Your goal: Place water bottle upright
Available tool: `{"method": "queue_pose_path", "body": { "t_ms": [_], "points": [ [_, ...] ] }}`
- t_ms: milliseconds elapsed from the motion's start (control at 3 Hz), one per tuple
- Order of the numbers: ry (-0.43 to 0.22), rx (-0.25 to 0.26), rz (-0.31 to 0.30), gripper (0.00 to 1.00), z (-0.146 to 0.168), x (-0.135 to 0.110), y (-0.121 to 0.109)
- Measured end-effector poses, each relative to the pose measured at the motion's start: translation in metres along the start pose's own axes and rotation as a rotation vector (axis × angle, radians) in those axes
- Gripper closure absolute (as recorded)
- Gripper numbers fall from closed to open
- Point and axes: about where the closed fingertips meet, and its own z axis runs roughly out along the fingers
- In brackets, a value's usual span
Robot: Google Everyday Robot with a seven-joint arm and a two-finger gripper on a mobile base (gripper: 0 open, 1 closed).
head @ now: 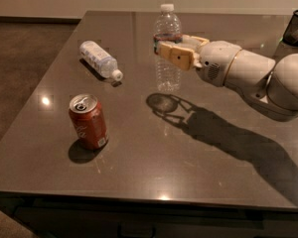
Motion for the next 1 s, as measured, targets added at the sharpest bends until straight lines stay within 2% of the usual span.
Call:
{"method": "queue_pose_path", "body": {
  "t_ms": [667,1000],
  "points": [
    [-0.043,0.003,-0.072,1.0,-0.005,0.01,-0.002],
    [-0.066,0.007,-0.086,1.0,-0.007,0.015,-0.003]
  ]
}}
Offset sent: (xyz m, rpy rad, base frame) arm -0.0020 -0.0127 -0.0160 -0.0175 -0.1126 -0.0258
